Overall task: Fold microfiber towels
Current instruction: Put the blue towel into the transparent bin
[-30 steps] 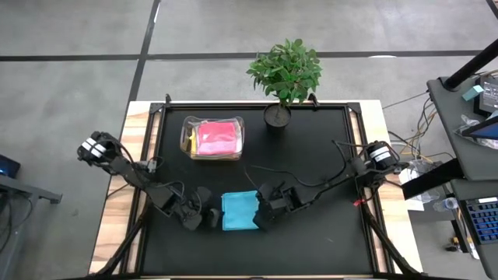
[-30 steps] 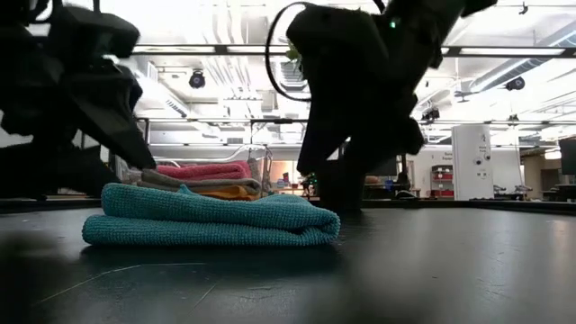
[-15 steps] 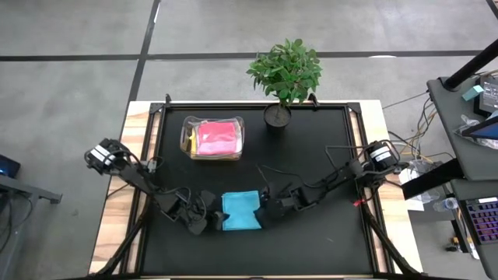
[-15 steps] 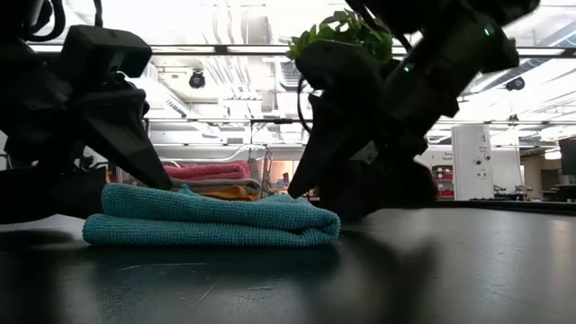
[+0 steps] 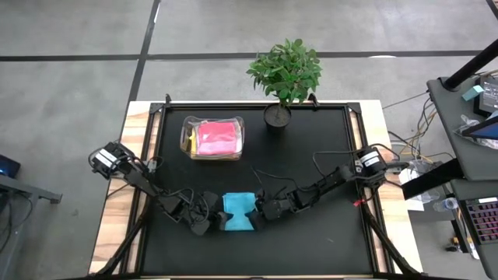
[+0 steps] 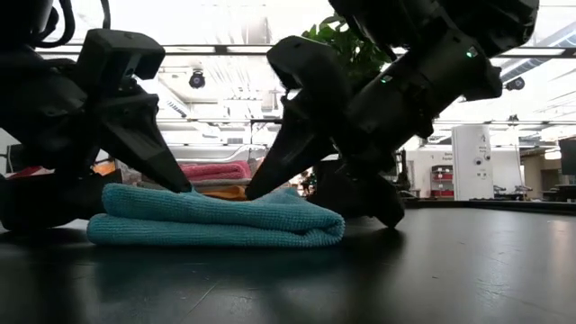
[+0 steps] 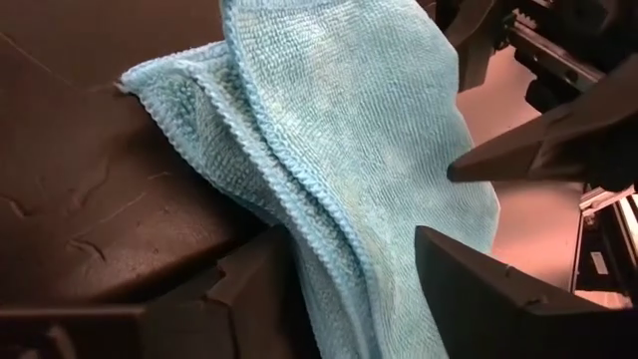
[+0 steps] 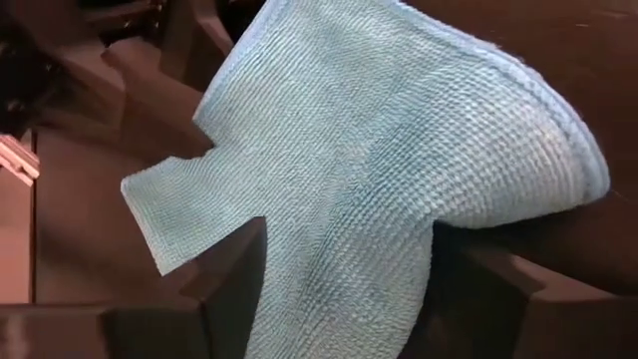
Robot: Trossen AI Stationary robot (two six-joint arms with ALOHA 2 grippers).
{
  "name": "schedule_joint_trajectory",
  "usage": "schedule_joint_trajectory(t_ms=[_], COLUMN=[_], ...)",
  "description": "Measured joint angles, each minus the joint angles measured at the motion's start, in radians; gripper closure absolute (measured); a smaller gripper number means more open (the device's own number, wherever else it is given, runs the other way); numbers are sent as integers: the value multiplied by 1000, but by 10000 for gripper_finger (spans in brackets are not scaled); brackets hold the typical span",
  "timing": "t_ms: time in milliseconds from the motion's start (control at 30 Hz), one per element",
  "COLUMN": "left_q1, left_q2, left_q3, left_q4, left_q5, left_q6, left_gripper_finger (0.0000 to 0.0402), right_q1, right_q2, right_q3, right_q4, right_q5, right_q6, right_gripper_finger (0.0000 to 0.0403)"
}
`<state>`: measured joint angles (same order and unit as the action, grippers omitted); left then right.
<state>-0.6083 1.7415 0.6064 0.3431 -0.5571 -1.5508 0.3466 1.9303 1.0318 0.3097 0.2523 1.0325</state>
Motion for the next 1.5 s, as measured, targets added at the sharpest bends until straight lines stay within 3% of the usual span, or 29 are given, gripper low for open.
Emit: schedule_joint_trajectory(t_ms=[200,500,600,833,1133,1367,1500], left_q1=[0,-2,1,31,176,394,564], left_q2=[2,-13,-47,-209,-571,-858,-952], left_q3=[2,9,4,3,0,-7,-11], left_q4=[-2,-15,-63,-291,-611,-720,-722], left_q5=[18,21,16,-5,-27,-41,26], left_q6=[22,121,166,268,511,811,967], left_gripper_finger=[254,382,394,399,400,401,401], right_q1=[0,0,-2,-47,-187,-310,-382], right_q2=[4,4,-3,-40,-41,-35,-13], right_q3=[26,25,37,100,312,477,509], right_q4=[-20,-11,-9,-26,-145,-252,-237], right_q5=[-9,3,6,11,8,8,7], right_q6=[-43,-109,-163,-327,-623,-788,-820], right_gripper_finger=[215,351,384,388,389,390,390])
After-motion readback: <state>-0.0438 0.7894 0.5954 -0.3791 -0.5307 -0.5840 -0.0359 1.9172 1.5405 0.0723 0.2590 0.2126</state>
